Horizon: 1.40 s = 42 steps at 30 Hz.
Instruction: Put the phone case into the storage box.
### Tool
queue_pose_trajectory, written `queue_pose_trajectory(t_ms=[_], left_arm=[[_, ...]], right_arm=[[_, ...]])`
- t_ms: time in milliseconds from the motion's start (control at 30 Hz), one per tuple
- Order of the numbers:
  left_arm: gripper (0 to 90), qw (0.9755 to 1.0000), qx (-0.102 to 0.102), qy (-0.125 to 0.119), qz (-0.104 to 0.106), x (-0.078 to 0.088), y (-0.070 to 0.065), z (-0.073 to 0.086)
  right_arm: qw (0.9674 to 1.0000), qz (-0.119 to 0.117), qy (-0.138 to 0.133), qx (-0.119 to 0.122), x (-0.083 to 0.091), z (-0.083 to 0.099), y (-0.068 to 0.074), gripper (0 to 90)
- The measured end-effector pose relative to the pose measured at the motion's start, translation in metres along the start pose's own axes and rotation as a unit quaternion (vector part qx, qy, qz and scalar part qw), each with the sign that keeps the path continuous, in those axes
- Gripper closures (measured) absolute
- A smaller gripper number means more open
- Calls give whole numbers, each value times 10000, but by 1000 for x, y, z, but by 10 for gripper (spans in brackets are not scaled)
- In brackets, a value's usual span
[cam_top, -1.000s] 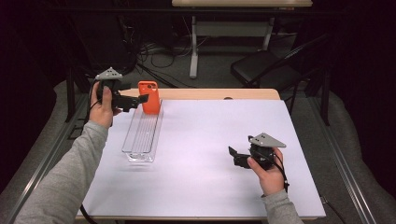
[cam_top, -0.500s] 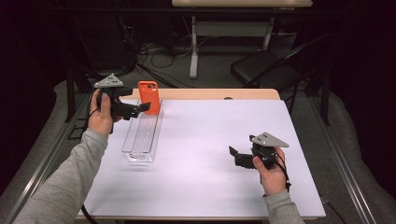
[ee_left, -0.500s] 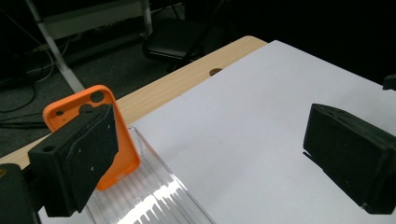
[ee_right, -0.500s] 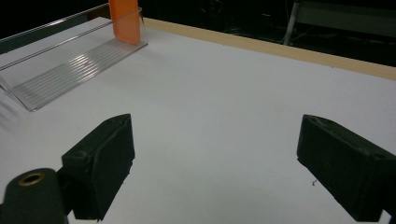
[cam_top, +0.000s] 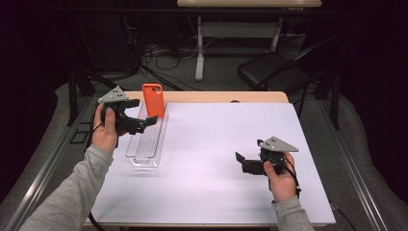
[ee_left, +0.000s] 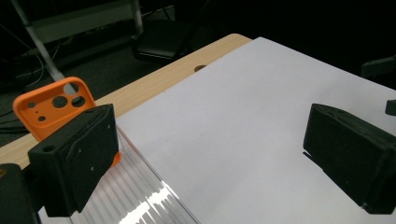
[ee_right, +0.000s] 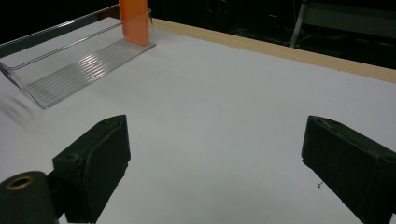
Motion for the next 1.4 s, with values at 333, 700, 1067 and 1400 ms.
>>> queue_pose_trajectory(t_ms=[333,700,1067,1400], left_arm=[[35,9998,-111,-80,133,8,-14,17],[35,9995,-133,-122,260,17,-29,42],[32,9997,-59,-185,132,24,-27,71],[30,9991,243,-295,209,30,-23,93]], right_arm=[[9999,-92,65,116,4,-5,5,40],[9995,-211,29,249,15,-11,13,15],[9993,-213,52,314,27,-3,16,0],[9996,-92,92,236,32,9,13,0]])
Point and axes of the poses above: each handheld gripper's, and its own axes: x roughly backward along the jaws, z roughly out of its underside, y roughly to its left, the point moved 10 cm from there along -x, roughly forward along the jaws, and after that the axes turned 13 degrees about x, right-handed, at the moved point
